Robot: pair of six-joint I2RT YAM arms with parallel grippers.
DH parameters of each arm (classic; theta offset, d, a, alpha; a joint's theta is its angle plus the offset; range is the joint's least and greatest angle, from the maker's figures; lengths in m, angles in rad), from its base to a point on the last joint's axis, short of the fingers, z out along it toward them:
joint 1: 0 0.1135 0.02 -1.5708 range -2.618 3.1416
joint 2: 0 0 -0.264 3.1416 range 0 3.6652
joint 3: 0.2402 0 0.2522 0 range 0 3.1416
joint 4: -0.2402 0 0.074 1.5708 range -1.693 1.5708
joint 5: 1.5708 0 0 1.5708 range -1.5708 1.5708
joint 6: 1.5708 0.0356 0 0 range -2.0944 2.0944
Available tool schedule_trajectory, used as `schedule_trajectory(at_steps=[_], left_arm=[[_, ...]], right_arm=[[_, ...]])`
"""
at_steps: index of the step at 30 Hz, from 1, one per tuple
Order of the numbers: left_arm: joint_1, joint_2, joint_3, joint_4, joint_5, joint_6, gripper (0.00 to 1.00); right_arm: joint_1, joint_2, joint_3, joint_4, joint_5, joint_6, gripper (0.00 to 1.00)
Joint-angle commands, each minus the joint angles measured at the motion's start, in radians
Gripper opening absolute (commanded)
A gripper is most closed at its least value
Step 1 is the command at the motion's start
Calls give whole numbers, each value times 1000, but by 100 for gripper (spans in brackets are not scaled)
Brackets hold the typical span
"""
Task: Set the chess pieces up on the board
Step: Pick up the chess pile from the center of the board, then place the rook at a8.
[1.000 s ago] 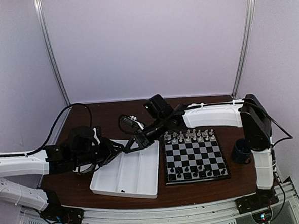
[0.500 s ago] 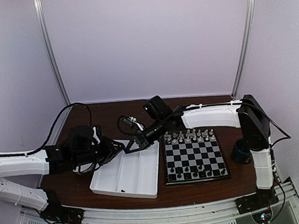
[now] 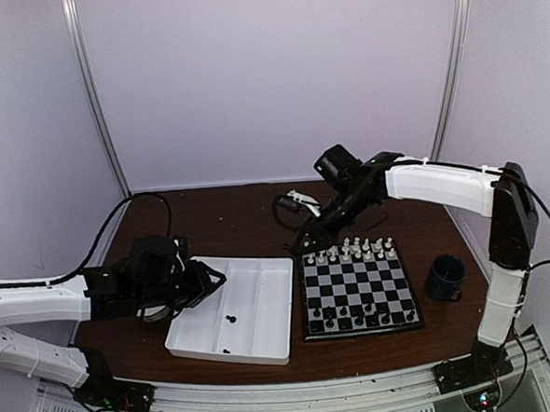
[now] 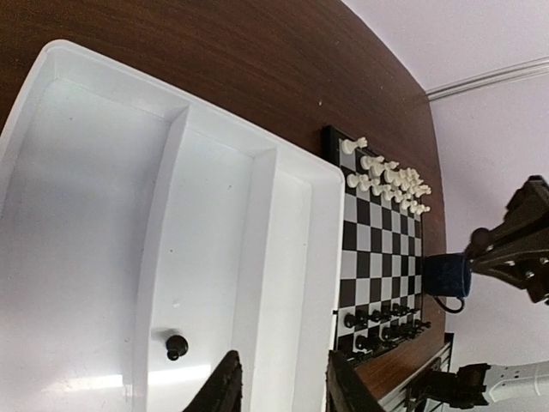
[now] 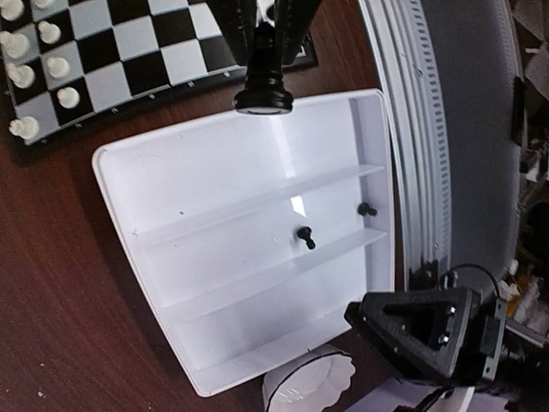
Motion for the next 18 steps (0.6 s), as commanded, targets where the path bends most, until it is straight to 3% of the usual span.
schedule_trajectory(at_steps=[1,8,18], left_arm=[[4,45,54,-51,-10,104,34],[4,153,163,-188,3,241,34],[4,173,181,-206,-4,269,34]], right_arm=[[7,-133,-54,-316,205,-385,7],[12,-239,-168,-600,587,-672,7],[99,-227,-272,-773,955,-706,7]])
